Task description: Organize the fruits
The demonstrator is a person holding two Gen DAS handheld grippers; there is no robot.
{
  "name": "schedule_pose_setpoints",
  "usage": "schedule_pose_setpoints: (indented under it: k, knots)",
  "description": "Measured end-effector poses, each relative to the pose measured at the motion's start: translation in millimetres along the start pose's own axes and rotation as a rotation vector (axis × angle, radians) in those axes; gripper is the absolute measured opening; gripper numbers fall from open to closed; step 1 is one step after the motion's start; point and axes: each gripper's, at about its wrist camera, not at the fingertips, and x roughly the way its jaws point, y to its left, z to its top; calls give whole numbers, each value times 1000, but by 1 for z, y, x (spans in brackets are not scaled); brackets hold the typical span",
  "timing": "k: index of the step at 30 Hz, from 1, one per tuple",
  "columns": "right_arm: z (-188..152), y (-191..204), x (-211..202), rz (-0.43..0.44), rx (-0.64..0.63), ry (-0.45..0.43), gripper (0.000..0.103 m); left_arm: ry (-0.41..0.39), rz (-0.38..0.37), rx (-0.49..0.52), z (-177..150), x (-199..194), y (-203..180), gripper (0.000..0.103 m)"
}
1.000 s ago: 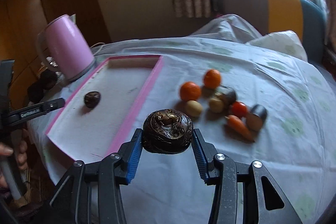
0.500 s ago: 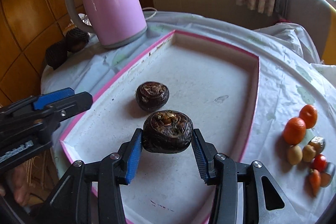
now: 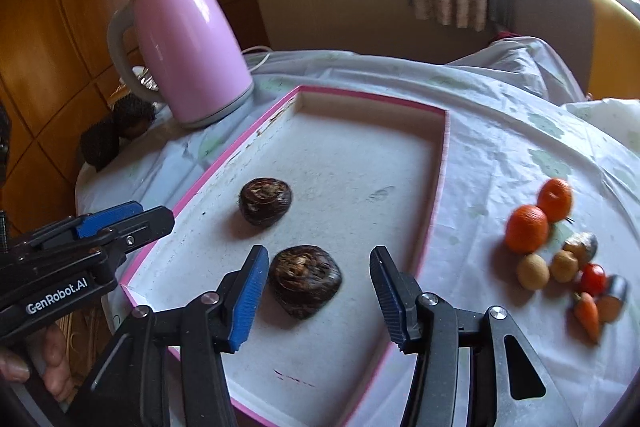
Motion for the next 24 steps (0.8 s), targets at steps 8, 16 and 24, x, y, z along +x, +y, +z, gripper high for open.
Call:
schedule_pose_setpoints:
  k: [8, 16, 24]
  knots:
    - [-24, -52, -44, -116, 137, -68, 54, 8, -5, 22, -1, -2, -12, 46]
    - [-62, -124, -76, -257, 304, -69, 54, 11, -56, 62, -3, -4, -28, 46]
    - [-68, -157, -79, -292, 303, -72, 40, 28, -92, 119, -7, -4, -48, 46]
